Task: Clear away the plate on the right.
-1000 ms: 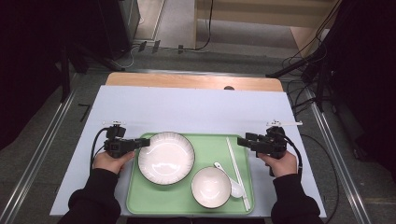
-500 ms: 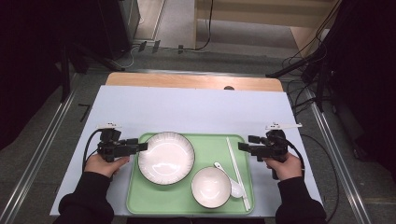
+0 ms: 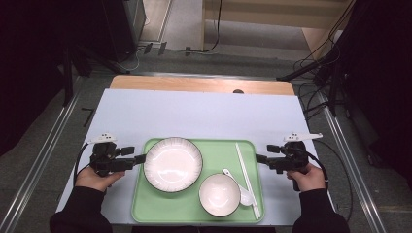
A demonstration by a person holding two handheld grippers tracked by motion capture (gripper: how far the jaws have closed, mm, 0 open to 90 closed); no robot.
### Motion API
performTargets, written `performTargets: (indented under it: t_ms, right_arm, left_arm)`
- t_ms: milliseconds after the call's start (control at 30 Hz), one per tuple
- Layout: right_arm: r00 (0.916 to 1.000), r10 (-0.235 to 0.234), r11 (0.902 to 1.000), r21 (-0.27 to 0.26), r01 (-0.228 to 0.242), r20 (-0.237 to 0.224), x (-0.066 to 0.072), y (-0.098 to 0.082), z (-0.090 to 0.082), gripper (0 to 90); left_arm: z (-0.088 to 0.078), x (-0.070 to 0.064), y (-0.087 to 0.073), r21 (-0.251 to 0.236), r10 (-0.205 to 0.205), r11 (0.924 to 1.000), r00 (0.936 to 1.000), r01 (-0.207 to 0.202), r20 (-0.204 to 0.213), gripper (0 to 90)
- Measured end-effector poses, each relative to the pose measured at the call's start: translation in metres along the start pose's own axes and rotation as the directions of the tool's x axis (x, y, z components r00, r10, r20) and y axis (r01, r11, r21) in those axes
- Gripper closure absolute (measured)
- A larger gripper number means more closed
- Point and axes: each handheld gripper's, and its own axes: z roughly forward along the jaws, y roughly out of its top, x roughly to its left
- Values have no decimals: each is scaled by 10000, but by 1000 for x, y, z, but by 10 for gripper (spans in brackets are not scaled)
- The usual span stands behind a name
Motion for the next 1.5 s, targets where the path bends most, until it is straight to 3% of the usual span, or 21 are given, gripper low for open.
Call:
performTargets:
  t_ms: [167, 300, 567, 967, 1367, 1500]
  right_arm:
    - [9990, -430, 9990, 79, 429, 82, 0, -6, -4, 261]
    - [9971, -749, 9972, 81, 748, 133, 0, -10, -6, 258]
    - [9967, -799, 9967, 155, 797, 143, -2, -17, -11, 256]
    - [9966, -773, 9970, 74, 771, 274, -7, -24, -19, 256]
    - [9965, -798, 9968, 87, 796, 254, -6, -23, -18, 256]
    - [9974, -683, 9975, 217, 678, 250, -8, -23, -17, 256]
  left_arm:
    - [-7, 0, -6, -79, 301, 9995, 9994, -302, -164, 303]
    - [-14, 3, -11, -248, 264, 9993, 9996, -263, 30, 297]
    - [-22, 6, -21, -132, 855, 9962, 9958, -859, -333, 292]
    - [-29, 14, -29, -126, 819, 9965, 9959, -824, -374, 293]
    - [-28, 16, -30, -92, 847, 9963, 9956, -852, -404, 291]
    - [-26, 17, -30, -144, 734, 9971, 9955, -744, -599, 268]
